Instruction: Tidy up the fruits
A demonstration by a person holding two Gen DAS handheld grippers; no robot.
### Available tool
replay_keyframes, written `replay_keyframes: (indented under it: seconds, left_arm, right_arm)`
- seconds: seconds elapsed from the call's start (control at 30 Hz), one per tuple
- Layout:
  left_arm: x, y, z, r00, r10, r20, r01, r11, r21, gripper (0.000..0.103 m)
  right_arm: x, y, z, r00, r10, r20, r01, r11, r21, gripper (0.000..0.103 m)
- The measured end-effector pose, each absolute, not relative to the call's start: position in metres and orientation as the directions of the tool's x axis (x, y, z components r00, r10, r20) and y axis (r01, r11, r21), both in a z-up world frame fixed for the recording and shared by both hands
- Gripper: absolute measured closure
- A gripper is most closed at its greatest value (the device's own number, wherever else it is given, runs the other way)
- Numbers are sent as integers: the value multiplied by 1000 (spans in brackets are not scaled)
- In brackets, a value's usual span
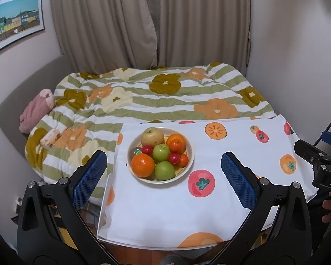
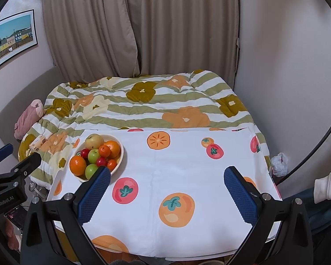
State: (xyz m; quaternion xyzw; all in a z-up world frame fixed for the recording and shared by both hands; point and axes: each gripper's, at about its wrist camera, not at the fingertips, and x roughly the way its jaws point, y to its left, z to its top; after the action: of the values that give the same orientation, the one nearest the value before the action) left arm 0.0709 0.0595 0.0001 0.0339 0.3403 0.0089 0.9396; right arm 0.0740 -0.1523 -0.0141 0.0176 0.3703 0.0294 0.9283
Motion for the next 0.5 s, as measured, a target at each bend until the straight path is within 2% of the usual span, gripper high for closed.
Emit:
replay_keyframes:
  seconds: [0.5]
  left_arm:
    - [77, 53, -2, 768, 37, -640, 14, 997, 74, 0]
  right_arm:
    - [78, -156, -17, 725, 63, -686, -32, 998, 58, 0]
